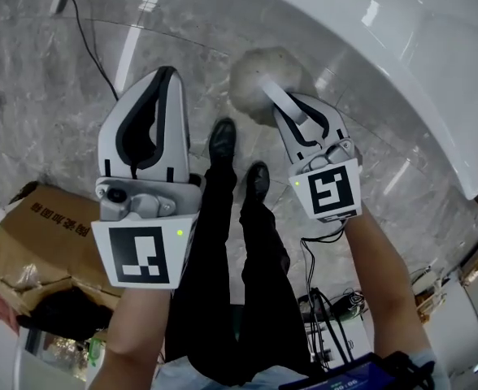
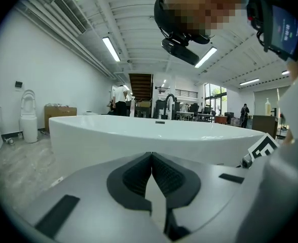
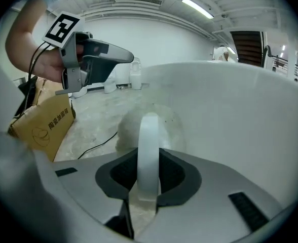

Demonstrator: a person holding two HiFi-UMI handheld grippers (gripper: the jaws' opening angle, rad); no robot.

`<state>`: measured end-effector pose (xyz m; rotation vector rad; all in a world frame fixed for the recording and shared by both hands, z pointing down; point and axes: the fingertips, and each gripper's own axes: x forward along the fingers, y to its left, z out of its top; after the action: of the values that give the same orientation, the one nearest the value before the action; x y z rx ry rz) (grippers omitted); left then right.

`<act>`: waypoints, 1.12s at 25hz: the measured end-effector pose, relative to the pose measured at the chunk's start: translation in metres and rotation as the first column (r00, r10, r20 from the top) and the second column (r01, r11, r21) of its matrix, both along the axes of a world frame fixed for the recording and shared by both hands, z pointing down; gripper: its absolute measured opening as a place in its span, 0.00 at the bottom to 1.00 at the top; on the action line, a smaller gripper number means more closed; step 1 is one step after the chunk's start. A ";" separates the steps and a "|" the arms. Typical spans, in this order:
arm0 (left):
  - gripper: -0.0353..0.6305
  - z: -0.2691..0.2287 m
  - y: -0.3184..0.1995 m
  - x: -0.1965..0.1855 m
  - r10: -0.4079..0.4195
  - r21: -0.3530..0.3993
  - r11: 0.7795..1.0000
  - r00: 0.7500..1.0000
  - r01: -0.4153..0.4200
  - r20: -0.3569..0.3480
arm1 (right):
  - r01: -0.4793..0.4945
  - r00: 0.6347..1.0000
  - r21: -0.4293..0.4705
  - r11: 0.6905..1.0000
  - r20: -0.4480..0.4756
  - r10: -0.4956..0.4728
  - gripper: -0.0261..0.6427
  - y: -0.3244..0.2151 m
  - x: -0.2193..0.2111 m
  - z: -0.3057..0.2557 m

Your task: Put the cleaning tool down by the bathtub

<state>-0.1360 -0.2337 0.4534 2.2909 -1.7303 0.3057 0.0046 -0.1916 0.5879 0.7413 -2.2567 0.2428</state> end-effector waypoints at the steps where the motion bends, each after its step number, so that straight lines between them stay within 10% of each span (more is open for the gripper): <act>1: 0.08 0.007 -0.001 -0.002 -0.004 0.001 1.000 1.000 0.004 0.002 | -0.001 1.000 -0.005 1.000 -0.003 0.001 0.18 0.000 0.001 0.008; 28: 0.08 0.118 -0.007 -0.010 -0.039 -0.012 0.999 0.999 0.040 0.032 | 0.055 0.996 -0.103 0.993 -0.061 -0.061 0.18 -0.015 0.012 0.184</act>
<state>-0.1456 -0.2410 0.5713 2.2515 -1.7814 0.3461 0.0168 -0.2065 0.7717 0.6210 -2.1841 0.2986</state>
